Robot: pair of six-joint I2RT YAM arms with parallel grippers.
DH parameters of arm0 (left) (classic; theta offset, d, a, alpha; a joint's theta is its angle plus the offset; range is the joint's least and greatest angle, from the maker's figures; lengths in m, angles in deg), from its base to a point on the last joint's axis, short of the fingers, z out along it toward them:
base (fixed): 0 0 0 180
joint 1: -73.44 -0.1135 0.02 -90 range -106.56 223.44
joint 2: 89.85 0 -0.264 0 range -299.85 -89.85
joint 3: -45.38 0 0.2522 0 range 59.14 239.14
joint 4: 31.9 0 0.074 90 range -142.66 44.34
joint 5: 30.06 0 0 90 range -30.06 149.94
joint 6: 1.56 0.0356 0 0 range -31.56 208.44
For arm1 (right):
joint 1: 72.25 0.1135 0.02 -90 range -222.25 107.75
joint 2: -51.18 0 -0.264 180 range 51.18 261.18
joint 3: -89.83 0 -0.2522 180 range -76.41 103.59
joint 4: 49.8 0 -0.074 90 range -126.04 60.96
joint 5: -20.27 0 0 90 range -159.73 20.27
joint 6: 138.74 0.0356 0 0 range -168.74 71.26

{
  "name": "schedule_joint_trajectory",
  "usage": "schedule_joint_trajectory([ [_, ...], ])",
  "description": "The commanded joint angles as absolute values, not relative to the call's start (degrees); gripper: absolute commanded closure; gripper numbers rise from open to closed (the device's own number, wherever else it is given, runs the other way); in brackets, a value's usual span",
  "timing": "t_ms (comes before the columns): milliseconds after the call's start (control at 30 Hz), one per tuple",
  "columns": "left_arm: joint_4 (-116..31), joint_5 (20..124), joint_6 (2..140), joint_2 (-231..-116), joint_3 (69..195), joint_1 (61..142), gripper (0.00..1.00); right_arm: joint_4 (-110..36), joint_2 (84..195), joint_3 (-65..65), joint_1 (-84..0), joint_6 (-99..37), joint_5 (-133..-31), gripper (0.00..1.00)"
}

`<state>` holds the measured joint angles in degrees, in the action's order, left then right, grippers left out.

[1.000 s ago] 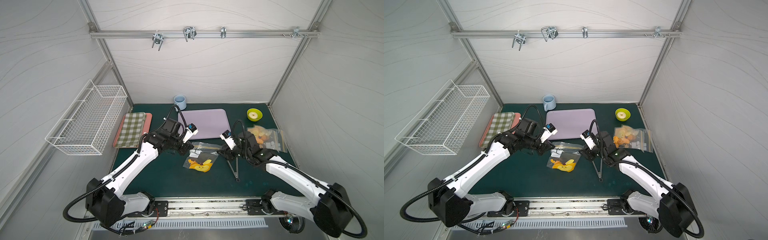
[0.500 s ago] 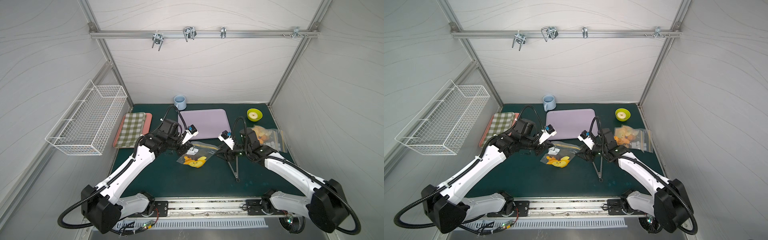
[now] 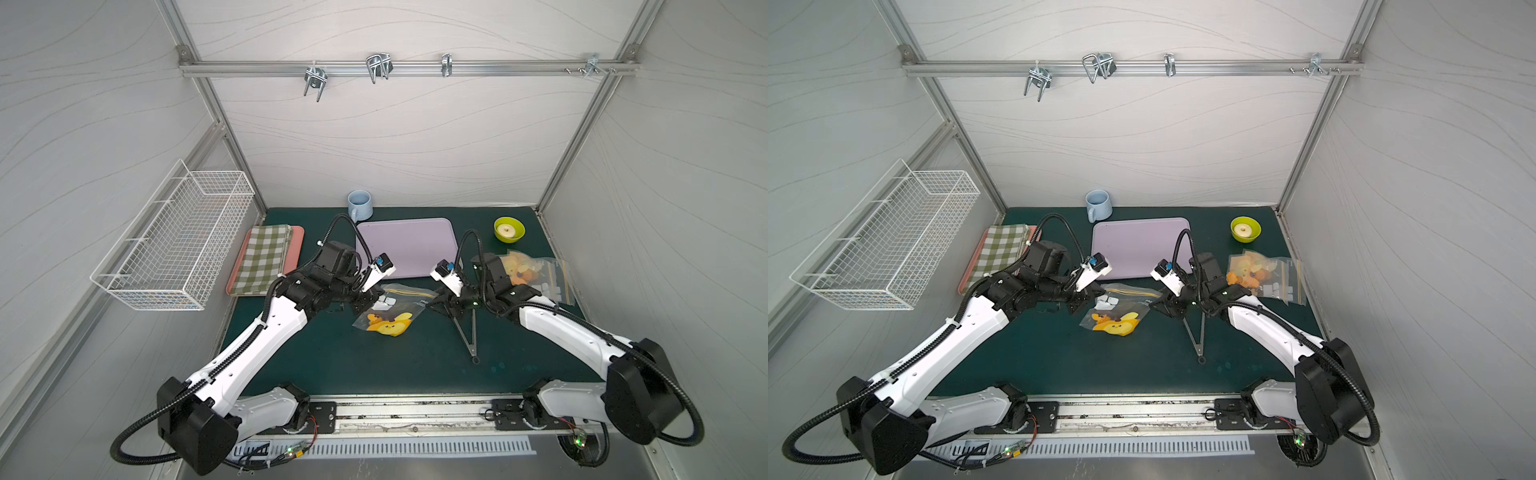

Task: Put the cookies into a resealable bag to prevent moisture
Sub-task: Place the ziploc bag at the center of the board, then close the ziploc bag at the center of the board.

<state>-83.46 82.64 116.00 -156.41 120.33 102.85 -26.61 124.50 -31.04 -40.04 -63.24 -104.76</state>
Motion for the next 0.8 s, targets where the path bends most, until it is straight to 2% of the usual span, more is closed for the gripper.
schedule_joint_trajectory([
  [0,-81.24,83.32,117.89,-155.31,120.66,102.99,1.0,-27.34,124.32,-29.91,-40.24,-65.44,-106.49,0.59],
  [167,-81.1,83.41,117.73,-155.41,120.74,103.01,1.0,-27.14,124.47,-29.82,-40.06,-65.68,-106.99,0.68],
  [333,-81.07,83.41,117.62,-155.39,120.75,103.03,1.0,-27.13,124.83,-29.9,-39.66,-65.97,-106.23,0.68],
  [367,-81.0,83.45,117.64,-155.33,120.74,103.03,1.0,-27.28,124.83,-29.91,-39.64,-65.84,-106.21,0.77],
  [400,-81.05,83.5,117.55,-155.38,120.75,103.02,1.0,-27.34,124.81,-29.91,-39.6,-65.79,-106.28,0.93],
  [433,-81.04,83.58,117.54,-155.34,120.86,102.97,1.0,-27.54,124.83,-29.91,-39.62,-65.61,-106.3,1.0],
  [500,-80.91,83.93,117.45,-155.5,120.9,103.05,1.0,-27.78,124.85,-29.91,-39.25,-65.52,-106.4,0.99],
  [633,-80.88,84.03,117.48,-155.38,120.86,103.03,1.0,-28.04,124.99,-29.48,-38.29,-65.52,-106.15,0.79],
  [667,-80.83,84.11,117.45,-155.38,120.84,102.96,1.0,-28.05,125.18,-29.39,-38.12,-65.51,-106.0,0.78],
  [700,-80.82,84.2,117.45,-155.37,120.88,102.99,1.0,-28.08,125.42,-29.29,-37.93,-65.48,-105.74,0.82],
  [733,-80.89,84.28,117.39,-155.4,120.86,102.99,1.0,-28.22,125.65,-29.3,-37.79,-65.4,-105.68,0.93],
  [767,-80.89,84.24,117.45,-155.36,120.89,102.97,1.0,-28.47,125.86,-29.21,-37.61,-65.37,-105.68,0.97],
])
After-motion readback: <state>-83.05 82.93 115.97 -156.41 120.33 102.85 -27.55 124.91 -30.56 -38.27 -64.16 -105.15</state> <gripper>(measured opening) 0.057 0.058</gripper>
